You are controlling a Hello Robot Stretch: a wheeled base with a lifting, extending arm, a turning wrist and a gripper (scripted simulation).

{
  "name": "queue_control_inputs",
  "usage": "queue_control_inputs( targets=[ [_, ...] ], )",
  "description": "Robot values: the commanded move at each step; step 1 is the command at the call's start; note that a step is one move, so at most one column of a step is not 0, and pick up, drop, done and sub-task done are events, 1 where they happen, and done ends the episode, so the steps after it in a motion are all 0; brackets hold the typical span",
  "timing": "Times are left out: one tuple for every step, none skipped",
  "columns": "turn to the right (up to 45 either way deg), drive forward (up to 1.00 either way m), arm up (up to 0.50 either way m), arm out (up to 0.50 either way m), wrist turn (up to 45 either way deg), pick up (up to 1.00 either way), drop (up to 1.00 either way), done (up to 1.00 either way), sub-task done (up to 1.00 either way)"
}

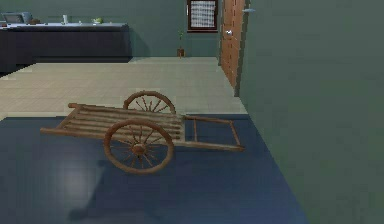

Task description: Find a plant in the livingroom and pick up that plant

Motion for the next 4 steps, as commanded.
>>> queue_control_inputs(
  targets=[
    [0.0,0.00,0.50,0.00,0.0,0.00,0.00,0.00,0.00],
    [0.0,0.00,0.24,0.00,0.0,0.00,0.00,0.00,0.00],
    [0.0,0.00,0.00,0.16,0.0,0.00,0.00,0.00,0.00],
    [0.0,0.00,0.00,0.00,45.0,0.00,0.00,0.00,0.00]
  ],
)
